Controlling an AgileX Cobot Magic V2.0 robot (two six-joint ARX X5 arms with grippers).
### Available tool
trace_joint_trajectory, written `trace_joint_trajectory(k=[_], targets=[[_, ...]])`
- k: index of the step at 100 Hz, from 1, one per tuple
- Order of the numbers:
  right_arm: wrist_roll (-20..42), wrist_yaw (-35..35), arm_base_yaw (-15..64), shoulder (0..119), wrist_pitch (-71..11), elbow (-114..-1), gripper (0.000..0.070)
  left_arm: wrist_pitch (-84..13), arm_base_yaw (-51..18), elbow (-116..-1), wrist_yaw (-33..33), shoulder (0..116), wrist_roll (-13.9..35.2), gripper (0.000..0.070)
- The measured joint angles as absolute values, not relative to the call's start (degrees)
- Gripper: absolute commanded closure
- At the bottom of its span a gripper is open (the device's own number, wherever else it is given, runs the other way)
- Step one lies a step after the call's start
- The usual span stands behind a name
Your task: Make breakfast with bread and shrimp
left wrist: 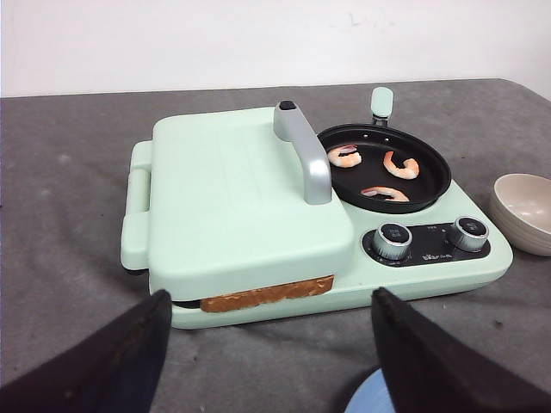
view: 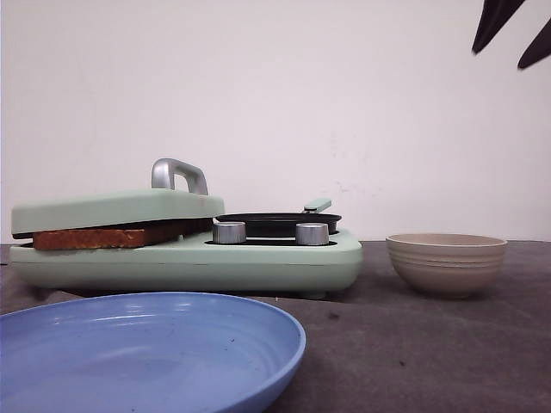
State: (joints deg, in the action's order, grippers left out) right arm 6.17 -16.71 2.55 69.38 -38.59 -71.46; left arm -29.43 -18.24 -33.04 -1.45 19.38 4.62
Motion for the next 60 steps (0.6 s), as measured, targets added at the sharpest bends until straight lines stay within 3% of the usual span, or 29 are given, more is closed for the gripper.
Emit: trace_joint_trajectory(k=[24,42,46,60], targets=[[5.21,-17.23,2.61,64.53,-40.45,-71.46,0.033,-29.43,-18.24,-33.04,-1.45,19.38,4.62,0.0311],[4.71,-17.87,3.14,62.08,-42.52,-71.46,0.0515,-29.43,-18.24,-33.04,-1.45,19.38,4.93,0.0326],[4.69,-17.85,3.4,61.71,-42.87,-71.46,0.0547,-29.43,-18.24,-33.06,-1.45,19.38,5.08,0.038],[4.62,-17.93,4.34,60.03,-43.92,-71.46,0.0656,-29.43,-18.24,-33.06,-1.45,19.38,5.23,0.0693]])
